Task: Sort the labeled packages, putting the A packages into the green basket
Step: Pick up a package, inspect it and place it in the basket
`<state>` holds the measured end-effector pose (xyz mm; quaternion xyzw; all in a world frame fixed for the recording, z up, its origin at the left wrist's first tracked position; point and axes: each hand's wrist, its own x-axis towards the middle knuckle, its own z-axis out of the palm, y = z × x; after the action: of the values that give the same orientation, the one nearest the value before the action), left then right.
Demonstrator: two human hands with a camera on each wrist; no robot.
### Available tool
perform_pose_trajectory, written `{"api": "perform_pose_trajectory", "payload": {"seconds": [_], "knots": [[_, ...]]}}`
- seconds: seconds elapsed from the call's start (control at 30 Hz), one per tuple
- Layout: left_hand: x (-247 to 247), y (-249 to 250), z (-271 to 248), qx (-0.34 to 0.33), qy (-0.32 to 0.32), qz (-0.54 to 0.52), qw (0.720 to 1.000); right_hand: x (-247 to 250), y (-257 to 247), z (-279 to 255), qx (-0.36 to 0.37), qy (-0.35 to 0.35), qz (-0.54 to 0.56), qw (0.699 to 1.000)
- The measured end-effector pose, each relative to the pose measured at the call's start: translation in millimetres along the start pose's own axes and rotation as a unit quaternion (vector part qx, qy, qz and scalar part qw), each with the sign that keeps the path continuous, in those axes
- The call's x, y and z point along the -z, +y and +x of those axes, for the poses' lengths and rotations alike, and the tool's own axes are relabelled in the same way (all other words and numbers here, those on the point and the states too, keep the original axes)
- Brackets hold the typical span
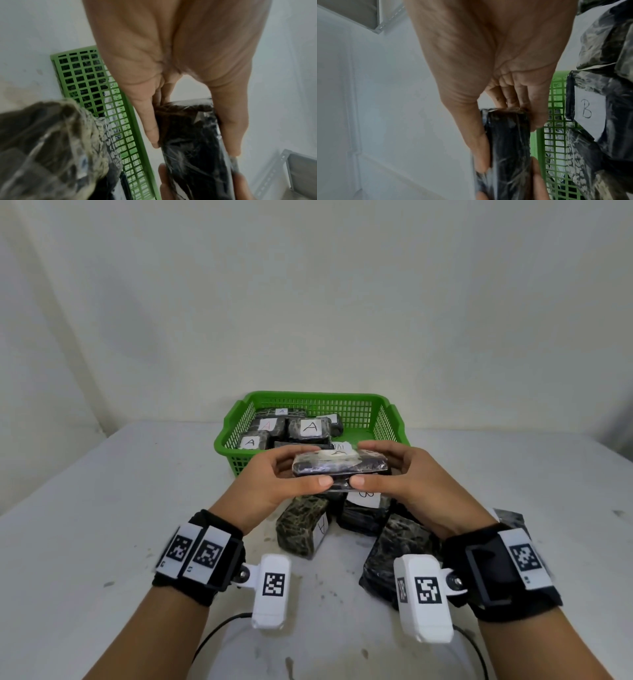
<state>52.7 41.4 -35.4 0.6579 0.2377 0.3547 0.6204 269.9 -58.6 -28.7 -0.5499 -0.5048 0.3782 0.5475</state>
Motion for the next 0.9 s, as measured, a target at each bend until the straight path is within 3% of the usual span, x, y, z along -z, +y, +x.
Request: {"api": "perform_pose_trajectory", "payload": {"seconds": [0.17, 0.27, 0.37, 0.47, 0.67, 0.9], "knots": [[3, 6, -7, -0.055, -0.025, 0.02, 0.998, -4, -1, 0, -0.06, -0.023, 0.092, 0.994], [4, 5, -8, -0.053, -0.046, 0.008, 0.998, -4, -2, -1, -0.042, 0.001, 0.099, 0.994], [-4, 2, -7, 0.0, -0.008, -0.02, 1.0, -4, 0, -2, -0.025, 0.024, 0.095, 0.995], [-8, -1, -5, -0.01, 0.052, 0.015, 0.998, -6, 2, -1, -0.022, 0.019, 0.081, 0.996], [-14, 1, -10, -0.003, 0.019, 0.042, 0.999, -13, 3, -4, -0.002, 0.031, 0.037, 0.999], [-8, -3, -7, -0.015, 0.058, 0.015, 0.998, -14, -1, -8, -0.003, -0.004, -0.001, 1.0]]}}
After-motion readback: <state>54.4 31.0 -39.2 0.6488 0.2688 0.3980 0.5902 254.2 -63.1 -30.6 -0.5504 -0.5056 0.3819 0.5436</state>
